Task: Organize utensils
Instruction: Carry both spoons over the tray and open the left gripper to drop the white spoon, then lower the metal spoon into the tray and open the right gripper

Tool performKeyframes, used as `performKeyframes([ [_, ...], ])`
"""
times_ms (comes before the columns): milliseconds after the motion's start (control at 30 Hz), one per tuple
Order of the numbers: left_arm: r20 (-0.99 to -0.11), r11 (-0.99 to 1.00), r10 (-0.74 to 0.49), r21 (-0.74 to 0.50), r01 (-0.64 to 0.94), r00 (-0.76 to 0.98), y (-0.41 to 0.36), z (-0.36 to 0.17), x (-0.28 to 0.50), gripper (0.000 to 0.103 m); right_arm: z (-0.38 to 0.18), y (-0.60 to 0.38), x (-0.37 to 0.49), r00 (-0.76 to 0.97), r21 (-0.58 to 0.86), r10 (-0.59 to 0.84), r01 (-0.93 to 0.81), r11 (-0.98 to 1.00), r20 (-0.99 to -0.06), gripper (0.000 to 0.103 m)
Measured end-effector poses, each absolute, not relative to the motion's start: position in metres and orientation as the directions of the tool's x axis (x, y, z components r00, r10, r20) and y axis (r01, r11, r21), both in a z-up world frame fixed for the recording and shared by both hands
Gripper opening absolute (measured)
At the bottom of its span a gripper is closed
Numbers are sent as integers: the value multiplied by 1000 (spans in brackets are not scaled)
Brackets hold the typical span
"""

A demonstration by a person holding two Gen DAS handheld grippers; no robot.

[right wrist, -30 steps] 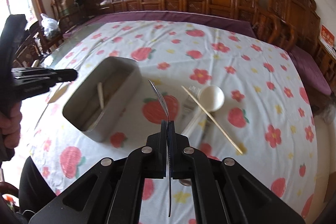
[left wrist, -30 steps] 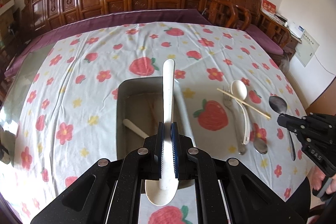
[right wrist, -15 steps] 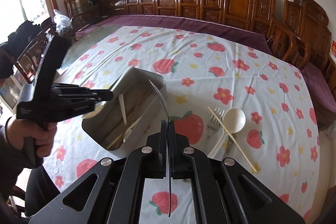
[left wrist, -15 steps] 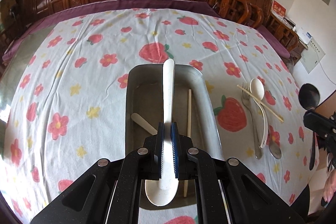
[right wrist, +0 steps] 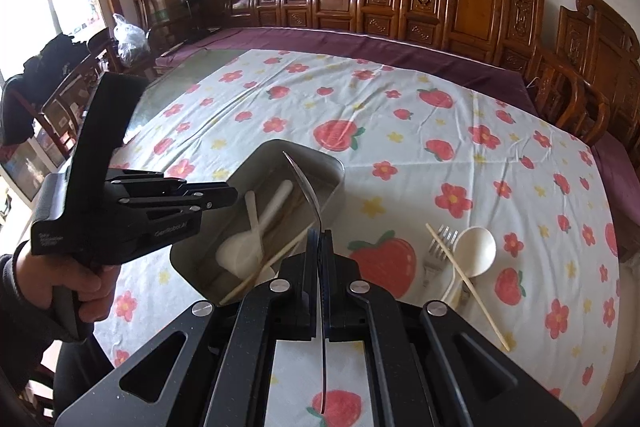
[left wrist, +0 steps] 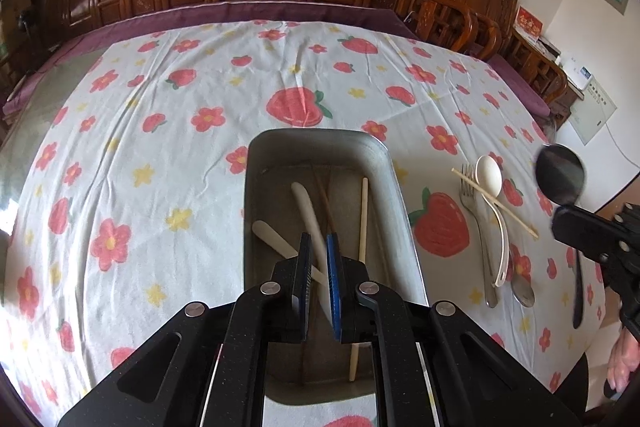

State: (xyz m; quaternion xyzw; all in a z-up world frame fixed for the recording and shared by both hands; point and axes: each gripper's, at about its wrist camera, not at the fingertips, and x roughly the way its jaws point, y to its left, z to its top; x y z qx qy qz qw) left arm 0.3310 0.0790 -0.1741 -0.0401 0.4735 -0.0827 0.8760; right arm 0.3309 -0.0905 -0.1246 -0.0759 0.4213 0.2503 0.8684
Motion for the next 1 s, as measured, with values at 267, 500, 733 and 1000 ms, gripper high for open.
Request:
performKeyframes([
  [267, -808, 987, -163, -136, 90, 567, 102, -160, 311, 7, -129, -63, 347, 490, 137, 425, -518, 844, -761, 2],
  [500, -794, 990, -136, -130, 53, 593, 131, -149, 294, 7, -134, -26, 362, 451, 198, 478, -537, 820, -754, 3],
  [733, -797, 992, -113, -121, 26, 594, 153, -152, 285, 7, -149, 1, 376, 408, 251, 501, -526, 812, -763, 3],
  [1000, -793, 992, -103, -128, 2, 601, 166, -155, 278, 7, -170, 13, 393, 376, 298, 500, -480, 825, -780, 3],
])
